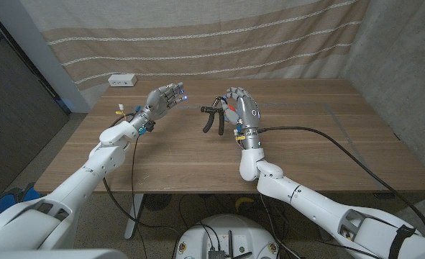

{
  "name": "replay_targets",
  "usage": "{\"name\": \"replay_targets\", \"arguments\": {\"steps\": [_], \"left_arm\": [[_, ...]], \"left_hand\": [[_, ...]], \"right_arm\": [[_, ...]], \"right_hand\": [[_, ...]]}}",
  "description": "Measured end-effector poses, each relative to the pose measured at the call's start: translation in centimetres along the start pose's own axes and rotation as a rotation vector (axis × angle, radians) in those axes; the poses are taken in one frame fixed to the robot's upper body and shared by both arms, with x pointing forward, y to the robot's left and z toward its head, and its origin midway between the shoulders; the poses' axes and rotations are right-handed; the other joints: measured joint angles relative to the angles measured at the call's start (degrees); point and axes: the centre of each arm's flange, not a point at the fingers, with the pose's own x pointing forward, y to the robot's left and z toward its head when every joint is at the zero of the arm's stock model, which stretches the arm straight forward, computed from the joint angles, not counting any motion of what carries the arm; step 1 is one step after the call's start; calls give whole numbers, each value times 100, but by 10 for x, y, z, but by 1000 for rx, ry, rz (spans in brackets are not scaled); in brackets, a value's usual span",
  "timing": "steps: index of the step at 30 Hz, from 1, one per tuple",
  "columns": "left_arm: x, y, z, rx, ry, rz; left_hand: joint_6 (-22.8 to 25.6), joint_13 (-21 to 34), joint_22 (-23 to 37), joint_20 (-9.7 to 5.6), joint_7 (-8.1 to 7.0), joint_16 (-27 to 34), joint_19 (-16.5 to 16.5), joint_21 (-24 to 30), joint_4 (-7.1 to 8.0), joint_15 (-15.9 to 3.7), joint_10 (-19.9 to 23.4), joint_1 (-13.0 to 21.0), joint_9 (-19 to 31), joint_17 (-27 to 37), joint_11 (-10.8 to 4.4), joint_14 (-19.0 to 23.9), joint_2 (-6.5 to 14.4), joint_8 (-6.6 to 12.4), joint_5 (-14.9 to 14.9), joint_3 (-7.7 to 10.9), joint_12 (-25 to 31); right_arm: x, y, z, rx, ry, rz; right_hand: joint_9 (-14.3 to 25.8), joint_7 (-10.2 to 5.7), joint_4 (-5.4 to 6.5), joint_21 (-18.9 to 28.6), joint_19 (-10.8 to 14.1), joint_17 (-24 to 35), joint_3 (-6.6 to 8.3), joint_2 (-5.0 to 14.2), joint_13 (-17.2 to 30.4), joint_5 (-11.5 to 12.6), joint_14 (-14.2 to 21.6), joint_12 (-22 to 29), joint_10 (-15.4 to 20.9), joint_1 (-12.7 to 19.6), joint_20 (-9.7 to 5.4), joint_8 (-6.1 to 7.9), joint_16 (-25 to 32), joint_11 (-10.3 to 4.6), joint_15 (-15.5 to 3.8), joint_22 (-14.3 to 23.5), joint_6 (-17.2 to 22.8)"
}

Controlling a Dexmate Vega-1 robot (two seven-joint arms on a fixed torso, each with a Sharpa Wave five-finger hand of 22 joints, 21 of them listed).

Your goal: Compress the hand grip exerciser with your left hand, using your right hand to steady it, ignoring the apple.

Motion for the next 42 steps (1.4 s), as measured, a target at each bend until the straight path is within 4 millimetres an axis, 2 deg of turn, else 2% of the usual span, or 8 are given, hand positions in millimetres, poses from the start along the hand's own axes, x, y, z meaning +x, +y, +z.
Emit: {"name": "replay_targets", "arguments": {"steps": [6,15,24,35,42], "left_arm": [[6,-2,-1,3,47,-69],[13,-3,0,3,105,-161],[21,-1,3,4,141,-215],[27,-7,1,-27,218,-373],[32,-8,3,-20,254,-431]], "left_hand": [[4,0,0,28,-4,0,-29,-55,0,31,0,50,0,13,0,-31,-50,0,0,0,-22],[103,-1,0,28,-103,-21,-28,-99,-24,61,-31,167,0,12,31,-61,-167,22,0,-24,-22],[103,-1,0,28,-103,-21,-28,-137,0,86,-93,253,0,12,31,-86,-253,22,0,-48,-43],[103,-1,0,59,-103,-40,-59,-203,0,133,-92,360,30,12,31,-134,-361,66,0,-95,-42],[103,3,0,59,-103,-44,-59,-247,0,196,-185,467,30,11,43,-240,-521,66,8,-143,-63]], "right_arm": [[4,-4,0,25,0,-15],[10,-10,2,69,-3,-37],[16,-15,3,114,1,-58],[20,-21,7,176,0,-70],[23,-24,10,220,0,-75]], "right_hand": [[0,-1,0,0,1,0,0,16,23,-5,0,0,0,-16,0,0,0,0,0,0,1],[0,-2,0,0,1,14,0,23,23,-44,0,1,1,-23,1,45,-46,1,0,0,1],[0,-2,0,0,1,27,0,22,50,-49,0,1,1,-22,1,44,-46,1,0,0,2],[0,-2,-1,0,0,26,-1,21,50,-67,0,2,2,-21,2,42,-86,2,-1,0,2],[0,-3,-8,0,-40,26,-8,22,50,-69,1,3,2,-22,42,46,-86,2,-1,0,1]]}}
